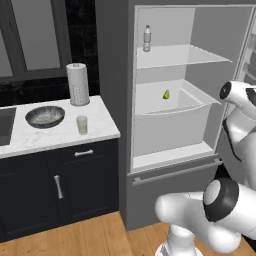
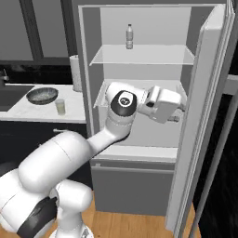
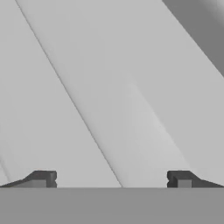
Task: Grab a lemon wedge from the fridge and one ice cube from the ice bowl, and put them in the glass of lemonade.
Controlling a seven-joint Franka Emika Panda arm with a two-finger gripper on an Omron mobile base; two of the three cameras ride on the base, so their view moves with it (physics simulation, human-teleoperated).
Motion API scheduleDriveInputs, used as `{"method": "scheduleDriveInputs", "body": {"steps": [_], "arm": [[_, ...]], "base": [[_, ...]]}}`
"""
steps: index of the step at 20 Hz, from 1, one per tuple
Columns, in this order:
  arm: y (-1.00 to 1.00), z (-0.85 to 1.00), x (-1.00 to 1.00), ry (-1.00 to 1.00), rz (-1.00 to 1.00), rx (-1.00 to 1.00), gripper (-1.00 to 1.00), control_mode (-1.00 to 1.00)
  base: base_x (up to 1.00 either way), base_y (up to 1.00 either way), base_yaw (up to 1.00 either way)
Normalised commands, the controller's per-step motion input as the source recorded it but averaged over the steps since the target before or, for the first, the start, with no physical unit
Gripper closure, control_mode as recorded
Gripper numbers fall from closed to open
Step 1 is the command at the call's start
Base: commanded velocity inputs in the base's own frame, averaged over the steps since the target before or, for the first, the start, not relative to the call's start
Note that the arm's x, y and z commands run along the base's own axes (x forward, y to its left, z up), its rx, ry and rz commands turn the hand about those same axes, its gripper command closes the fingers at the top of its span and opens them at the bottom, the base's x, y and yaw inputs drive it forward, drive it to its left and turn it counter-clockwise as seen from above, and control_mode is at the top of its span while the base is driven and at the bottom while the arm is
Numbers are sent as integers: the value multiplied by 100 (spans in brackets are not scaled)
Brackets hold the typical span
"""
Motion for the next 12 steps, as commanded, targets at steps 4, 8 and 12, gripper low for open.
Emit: {"method": "scheduleDriveInputs", "body": {"steps": [4,8,12], "arm": [[-93,-5,0,0,-9,0,-100,-100],[-23,11,-39,-3,-1,1,-100,-100],[43,44,-76,-10,3,2,-100,-100]], "base": [[0,0,0],[0,0,0],[0,0,0]]}}
